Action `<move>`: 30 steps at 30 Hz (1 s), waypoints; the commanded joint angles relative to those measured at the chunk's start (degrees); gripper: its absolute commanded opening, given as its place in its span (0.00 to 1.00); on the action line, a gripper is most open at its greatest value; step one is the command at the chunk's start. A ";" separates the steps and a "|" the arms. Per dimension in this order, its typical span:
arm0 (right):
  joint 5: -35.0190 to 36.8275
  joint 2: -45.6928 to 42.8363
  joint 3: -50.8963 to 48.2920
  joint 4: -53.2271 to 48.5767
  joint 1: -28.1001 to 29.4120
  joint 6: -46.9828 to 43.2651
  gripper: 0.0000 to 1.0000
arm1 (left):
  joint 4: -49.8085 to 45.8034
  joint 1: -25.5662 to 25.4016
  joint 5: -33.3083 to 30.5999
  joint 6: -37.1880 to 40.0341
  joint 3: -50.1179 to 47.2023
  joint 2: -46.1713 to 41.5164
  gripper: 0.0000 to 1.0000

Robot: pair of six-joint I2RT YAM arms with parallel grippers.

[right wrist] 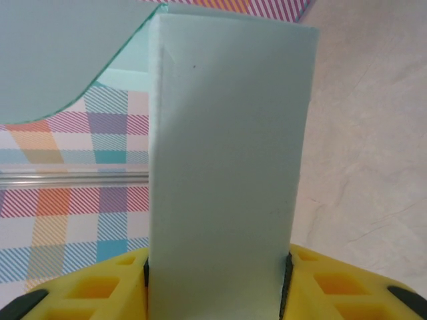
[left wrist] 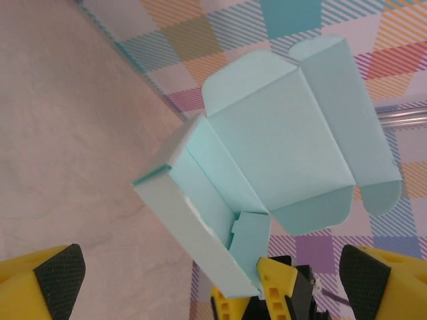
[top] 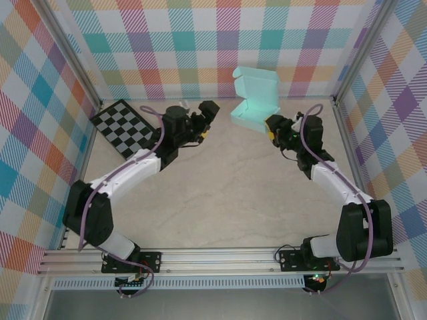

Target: Fold the paper box

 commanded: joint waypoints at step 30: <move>-54.70 3.47 22.12 -21.96 -6.64 -38.95 0.44 | 12.76 6.65 52.17 26.07 -1.60 -4.96 0.98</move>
